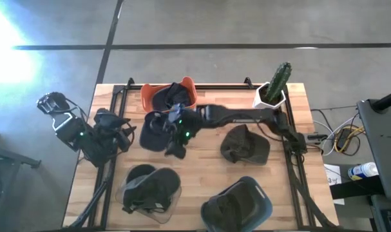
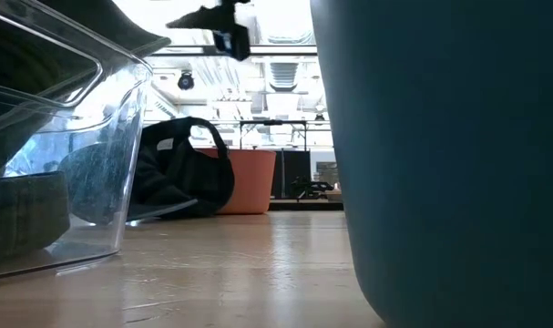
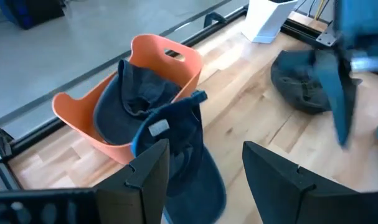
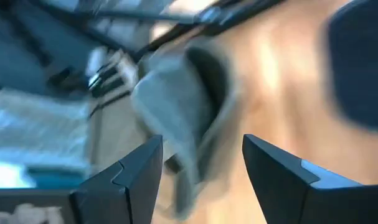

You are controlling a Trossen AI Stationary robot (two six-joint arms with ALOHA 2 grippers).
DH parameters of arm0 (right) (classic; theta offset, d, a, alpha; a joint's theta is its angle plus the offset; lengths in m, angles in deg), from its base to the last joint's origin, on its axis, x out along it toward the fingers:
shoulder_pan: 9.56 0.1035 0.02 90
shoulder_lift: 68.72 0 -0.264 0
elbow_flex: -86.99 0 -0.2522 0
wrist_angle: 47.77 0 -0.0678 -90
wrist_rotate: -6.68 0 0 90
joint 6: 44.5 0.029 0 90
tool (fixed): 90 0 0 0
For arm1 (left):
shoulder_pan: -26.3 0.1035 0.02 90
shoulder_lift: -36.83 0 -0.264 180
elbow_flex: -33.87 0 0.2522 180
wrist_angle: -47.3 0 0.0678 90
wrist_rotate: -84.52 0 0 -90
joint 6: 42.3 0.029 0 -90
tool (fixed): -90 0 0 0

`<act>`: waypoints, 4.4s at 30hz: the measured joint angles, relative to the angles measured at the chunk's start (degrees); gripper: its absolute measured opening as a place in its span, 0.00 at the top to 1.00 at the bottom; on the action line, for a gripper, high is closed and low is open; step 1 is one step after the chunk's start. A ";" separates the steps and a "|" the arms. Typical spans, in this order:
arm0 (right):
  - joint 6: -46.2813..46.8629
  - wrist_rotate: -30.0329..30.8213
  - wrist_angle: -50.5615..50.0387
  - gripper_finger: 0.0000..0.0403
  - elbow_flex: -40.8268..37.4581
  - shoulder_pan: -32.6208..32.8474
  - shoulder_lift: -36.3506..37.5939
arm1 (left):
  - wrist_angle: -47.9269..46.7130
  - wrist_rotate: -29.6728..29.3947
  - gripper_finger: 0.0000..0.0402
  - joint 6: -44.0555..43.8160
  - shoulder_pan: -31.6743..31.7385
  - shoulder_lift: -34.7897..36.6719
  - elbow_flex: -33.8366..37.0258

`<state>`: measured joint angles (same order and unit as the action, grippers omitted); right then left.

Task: Pick & Place hat
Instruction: Put the blue cap into the orange bin

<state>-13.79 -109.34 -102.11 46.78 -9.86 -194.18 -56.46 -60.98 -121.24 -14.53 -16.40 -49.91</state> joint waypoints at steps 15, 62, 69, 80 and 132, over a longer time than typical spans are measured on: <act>-5.72 10.14 -10.05 0.47 -2.53 -9.17 1.10 | 6.77 9.29 0.51 -7.69 19.25 4.58 19.32; -10.08 7.61 -11.95 0.47 -4.13 -15.47 1.21 | 38.00 50.63 0.51 22.25 55.86 3.49 32.34; -10.40 7.66 -11.95 0.47 -4.21 -15.47 1.21 | 46.08 52.10 0.51 19.91 53.66 3.24 37.13; -10.81 7.72 -11.95 0.47 -4.21 -15.73 1.21 | 48.63 57.47 0.55 14.37 52.82 2.97 44.01; -8.16 21.00 -14.51 0.47 -9.10 -20.23 18.48 | 96.76 36.79 0.97 -31.52 64.52 -1.65 45.15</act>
<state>-21.95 -88.34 -116.62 37.69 -30.09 -175.70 40.30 -24.20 -152.77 49.98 -18.05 -4.77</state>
